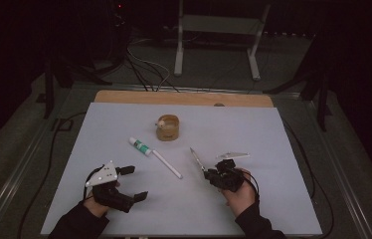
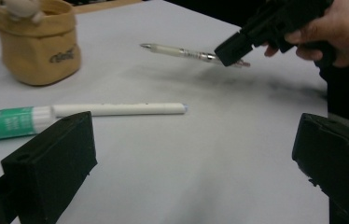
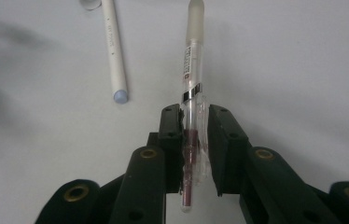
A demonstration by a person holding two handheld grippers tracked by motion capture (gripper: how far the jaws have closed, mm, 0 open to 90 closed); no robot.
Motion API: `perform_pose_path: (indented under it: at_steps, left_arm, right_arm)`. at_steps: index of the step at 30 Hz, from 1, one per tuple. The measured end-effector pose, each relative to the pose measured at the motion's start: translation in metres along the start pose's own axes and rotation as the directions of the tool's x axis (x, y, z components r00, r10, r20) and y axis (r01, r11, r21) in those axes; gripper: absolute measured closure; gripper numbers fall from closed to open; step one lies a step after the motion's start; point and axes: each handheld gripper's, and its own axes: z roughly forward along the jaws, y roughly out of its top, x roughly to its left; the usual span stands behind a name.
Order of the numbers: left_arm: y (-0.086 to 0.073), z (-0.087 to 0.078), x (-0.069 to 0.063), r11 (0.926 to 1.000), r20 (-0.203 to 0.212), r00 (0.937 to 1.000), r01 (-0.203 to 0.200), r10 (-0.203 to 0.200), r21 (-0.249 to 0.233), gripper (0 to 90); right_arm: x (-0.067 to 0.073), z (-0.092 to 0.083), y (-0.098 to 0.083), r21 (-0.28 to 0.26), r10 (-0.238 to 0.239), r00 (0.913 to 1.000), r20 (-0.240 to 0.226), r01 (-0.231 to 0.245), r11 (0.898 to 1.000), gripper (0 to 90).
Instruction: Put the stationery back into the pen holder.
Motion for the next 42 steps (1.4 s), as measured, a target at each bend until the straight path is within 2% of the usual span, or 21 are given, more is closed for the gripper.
perform_pose_path:
  at_steps: [5,7,11,13,14,16,18,20,23,24,26,27,29,34,36,38,42]
  left_arm:
    - [0.006,0.007,-0.005,0.9967,0.03,0.9969,-0.074,0.073,0.032,0.3]
    - [0.008,0.01,-0.006,0.9948,0.051,0.9947,-0.091,0.089,0.044,0.3]
    - [0.01,0.014,-0.009,0.9912,0.052,0.9909,-0.126,0.124,0.04,0.3]
    - [0.012,0.016,-0.012,0.9896,0.037,0.9896,-0.14,0.139,0.034,0.3]
    - [0.014,0.016,-0.012,0.9914,0.047,0.9912,-0.126,0.124,0.035,0.3]
    - [0.016,0.016,-0.013,0.9931,0.034,0.9929,-0.114,0.114,0.024,0.3]
    - [0.02,0.016,-0.01,0.998,0.042,0.9975,-0.059,0.057,0.025,0.3]
    - [0.023,0.016,-0.008,0.9999,0.043,0.999,-0.008,0.008,0.006,0.3]
    - [0.028,0.017,-0.004,0.9975,0.04,0.9969,0.068,-0.068,-0.019,0.3]
    - [0.029,0.018,-0.004,0.9959,0.035,0.9955,0.088,-0.087,-0.022,0.3]
    - [0.032,0.02,-0.004,0.9936,0.038,0.9933,0.11,-0.109,-0.028,0.3]
    - [0.034,0.023,-0.004,0.9931,0.031,0.9929,0.115,-0.114,-0.023,0.3]
    - [0.037,0.027,-0.006,0.9929,0.036,0.9924,0.118,-0.118,-0.012,0.3]
    - [0.041,0.038,-0.01,0.9906,0.061,0.9887,0.137,-0.137,0.005,0.3]
    - [0.041,0.042,-0.011,0.9879,0.07,0.9854,0.155,-0.155,0.01,0.3]
    - [0.042,0.044,-0.011,0.9823,0.079,0.9792,0.187,-0.187,0.003,0.3]
    - [0.045,0.047,-0.007,0.9601,0.055,0.9601,0.277,-0.274,-0.042,0.3]
  right_arm:
    - [0.0,-0.007,-0.001,0.002,0.013,0.9989,-0.045,-0.013,1.0,75.8]
    - [0.0,-0.008,-0.002,0.005,0.016,0.9982,-0.058,-0.016,1.0,75.8]
    - [0.002,-0.012,-0.002,-0.001,0.022,0.9963,-0.083,-0.022,1.0,75.8]
    - [0.004,-0.013,-0.001,-0.004,0.02,0.9955,-0.093,-0.02,1.0,75.9]
    - [0.005,-0.014,-0.001,-0.005,0.025,0.9941,-0.105,-0.026,1.0,75.9]
    - [0.007,-0.017,-0.001,-0.015,0.023,0.9927,-0.118,-0.025,1.0,75.9]
    - [0.01,-0.02,-0.001,-0.037,0.002,0.9935,-0.114,-0.006,0.999,75.9]
    - [0.013,-0.022,0.0,-0.057,-0.011,0.9925,-0.122,0.004,0.998,75.9]
    - [0.016,-0.024,-0.001,-0.1,-0.037,0.9859,-0.163,0.021,0.995,75.8]
    - [0.017,-0.025,-0.001,-0.113,-0.045,0.986,-0.16,0.027,0.993,75.8]
    - [0.017,-0.025,-0.002,-0.149,-0.062,0.981,-0.183,0.035,0.988,75.8]
    - [0.017,-0.025,-0.002,-0.155,-0.064,0.9816,-0.18,0.036,0.987,75.8]
    - [0.015,-0.025,-0.003,-0.182,-0.07,0.9773,-0.2,0.033,0.983,75.8]
    - [0.012,-0.022,-0.006,-0.203,-0.097,0.9727,-0.211,0.054,0.978,75.8]
    - [0.011,-0.021,-0.007,-0.219,-0.105,0.9721,-0.21,0.058,0.974,75.8]
    - [0.011,-0.021,-0.009,-0.232,-0.123,0.9729,-0.196,0.076,0.97,75.8]
    - [0.011,-0.021,-0.009,-0.246,-0.133,0.9717,-0.195,0.083,0.966,75.8]
